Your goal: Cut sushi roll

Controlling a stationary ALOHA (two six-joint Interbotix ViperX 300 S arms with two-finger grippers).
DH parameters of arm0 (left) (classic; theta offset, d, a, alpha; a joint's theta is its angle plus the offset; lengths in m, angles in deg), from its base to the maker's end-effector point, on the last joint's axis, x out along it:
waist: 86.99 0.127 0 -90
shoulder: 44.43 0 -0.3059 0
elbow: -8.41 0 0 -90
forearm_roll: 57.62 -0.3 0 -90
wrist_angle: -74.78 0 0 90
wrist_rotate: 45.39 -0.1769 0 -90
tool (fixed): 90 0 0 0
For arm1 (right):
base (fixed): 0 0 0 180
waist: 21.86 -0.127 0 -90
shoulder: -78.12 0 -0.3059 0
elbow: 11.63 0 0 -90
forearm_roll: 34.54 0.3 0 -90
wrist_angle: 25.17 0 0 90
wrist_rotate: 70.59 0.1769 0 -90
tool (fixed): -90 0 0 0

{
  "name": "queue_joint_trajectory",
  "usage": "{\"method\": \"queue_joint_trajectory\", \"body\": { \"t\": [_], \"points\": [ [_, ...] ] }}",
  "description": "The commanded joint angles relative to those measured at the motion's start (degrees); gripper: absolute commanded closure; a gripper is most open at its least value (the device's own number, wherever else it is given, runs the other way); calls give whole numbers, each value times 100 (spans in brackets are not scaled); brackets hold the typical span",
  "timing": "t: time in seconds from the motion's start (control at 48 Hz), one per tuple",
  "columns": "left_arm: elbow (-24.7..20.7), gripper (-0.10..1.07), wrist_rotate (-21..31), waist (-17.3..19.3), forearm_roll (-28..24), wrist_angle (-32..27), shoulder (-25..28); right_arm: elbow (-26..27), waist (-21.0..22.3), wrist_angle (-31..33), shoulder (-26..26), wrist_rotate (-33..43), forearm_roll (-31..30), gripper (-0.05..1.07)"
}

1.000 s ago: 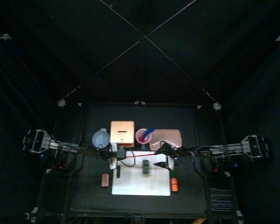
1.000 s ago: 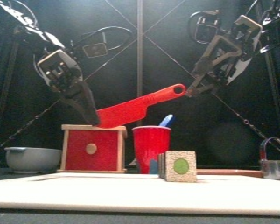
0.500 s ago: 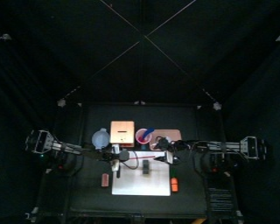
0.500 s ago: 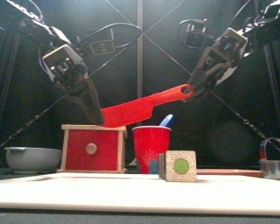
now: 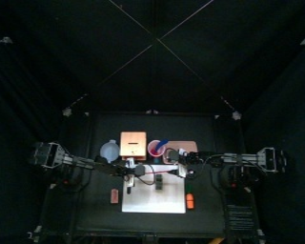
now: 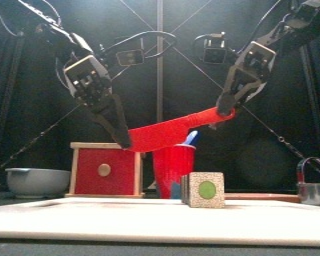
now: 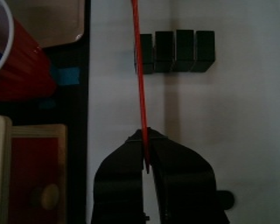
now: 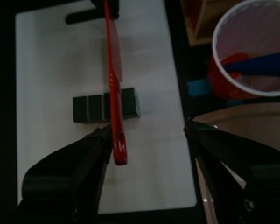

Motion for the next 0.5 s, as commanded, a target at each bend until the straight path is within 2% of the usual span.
{"method": "queue_joint_trajectory", "body": {
  "t": [0.0,0.125,0.25,0.479],
  "points": [
    [-167,61,-18,18,-18,26,0,167,-114,35,44,439,-501,8],
    [-176,61,-18,26,-18,44,70,193,-334,105,44,1230,-1187,10],
    [-229,61,-26,26,-44,44,141,202,-475,105,44,1784,-1600,15],
    [-290,61,-18,26,-123,53,229,202,-668,88,-18,2048,-1740,29]
  ]
}}
